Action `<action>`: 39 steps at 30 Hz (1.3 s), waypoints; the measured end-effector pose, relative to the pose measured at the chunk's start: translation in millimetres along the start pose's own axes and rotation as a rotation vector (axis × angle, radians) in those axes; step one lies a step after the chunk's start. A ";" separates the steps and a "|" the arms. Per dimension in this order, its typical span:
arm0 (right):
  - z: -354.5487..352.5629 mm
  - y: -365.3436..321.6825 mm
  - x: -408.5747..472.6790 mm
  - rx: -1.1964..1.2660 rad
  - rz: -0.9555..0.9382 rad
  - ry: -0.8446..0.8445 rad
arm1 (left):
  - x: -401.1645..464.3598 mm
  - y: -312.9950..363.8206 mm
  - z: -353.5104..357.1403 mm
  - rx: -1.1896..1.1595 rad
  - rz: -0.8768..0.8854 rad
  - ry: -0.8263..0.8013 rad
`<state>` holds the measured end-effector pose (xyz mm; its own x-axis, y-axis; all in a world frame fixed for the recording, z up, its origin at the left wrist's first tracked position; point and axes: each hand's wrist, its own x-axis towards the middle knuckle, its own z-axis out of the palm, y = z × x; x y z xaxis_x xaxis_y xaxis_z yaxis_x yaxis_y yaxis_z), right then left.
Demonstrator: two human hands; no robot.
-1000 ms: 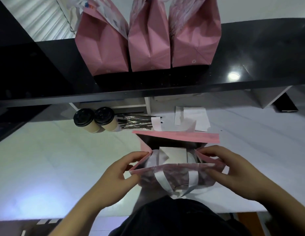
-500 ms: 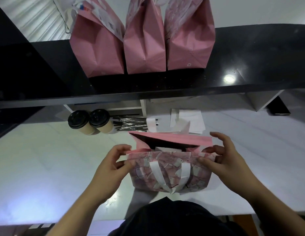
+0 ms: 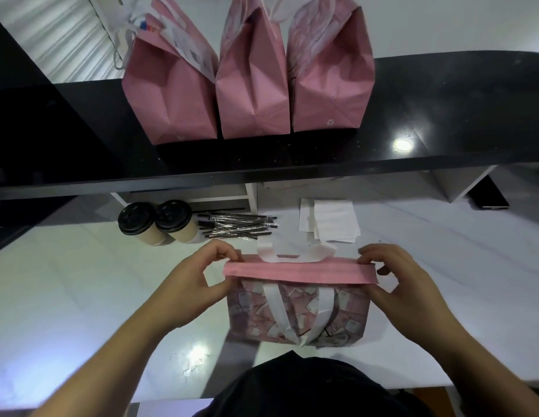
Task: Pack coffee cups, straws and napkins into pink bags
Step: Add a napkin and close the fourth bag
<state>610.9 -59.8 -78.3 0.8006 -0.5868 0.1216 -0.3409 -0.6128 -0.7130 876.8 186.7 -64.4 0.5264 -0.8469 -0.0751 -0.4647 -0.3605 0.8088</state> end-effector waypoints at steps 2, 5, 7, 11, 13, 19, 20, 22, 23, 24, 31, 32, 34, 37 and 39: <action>1.6 1.2 -1.9 -0.034 -0.033 0.003 | -0.7 -1.1 6.5 0.038 0.035 0.055; 5.1 6.0 -2.4 -0.195 -0.241 0.001 | -6.4 -6.9 16.8 0.120 0.106 0.081; 5.3 6.3 -2.5 -0.252 -0.291 -0.012 | -10.4 -11.8 22.2 0.192 0.194 0.070; 2.8 3.7 -6.6 -0.277 -0.299 -0.050 | -14.6 -14.6 20.8 0.286 0.267 0.034; 3.8 0.3 -6.2 -0.290 -0.293 -0.038 | -15.1 -13.2 18.9 0.335 0.299 0.047; 11.1 -4.8 3.3 -0.390 -0.299 -0.019 | -7.9 -8.2 20.6 0.435 0.328 0.061; 11.0 -5.9 4.7 -0.422 -0.301 -0.026 | -6.2 -5.2 20.2 0.452 0.330 0.047; 12.6 -10.8 7.2 -0.467 -0.318 -0.053 | -2.1 1.5 20.9 0.486 0.340 0.016; 15.0 -14.2 8.3 -0.477 -0.339 -0.073 | 0.3 5.6 22.8 0.505 0.351 -0.001; 18.5 -18.2 9.1 -0.481 -0.363 -0.096 | 2.6 10.5 25.5 0.523 0.361 -0.022; 41.0 -38.0 22.9 -0.489 -0.424 -0.113 | 16.9 40.9 50.9 0.656 0.400 -0.087; 44.3 -37.5 24.4 -0.494 -0.426 -0.107 | 20.6 43.4 56.3 0.698 0.405 -0.081; 47.8 -35.9 26.9 -0.494 -0.424 -0.112 | 26.6 47.4 68.0 0.758 0.411 -0.049; 38.9 -32.3 27.6 -0.462 -0.418 -0.118 | 30.1 51.5 76.0 0.750 0.395 0.015; 25.6 -26.0 25.6 -0.449 -0.400 -0.142 | 28.3 50.1 73.1 0.727 0.394 0.035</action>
<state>652.9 -45.4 -74.3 0.9566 -0.2080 0.2041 -0.1501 -0.9520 -0.2667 816.4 116.2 -68.6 0.2450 -0.9557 0.1632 -0.9580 -0.2127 0.1924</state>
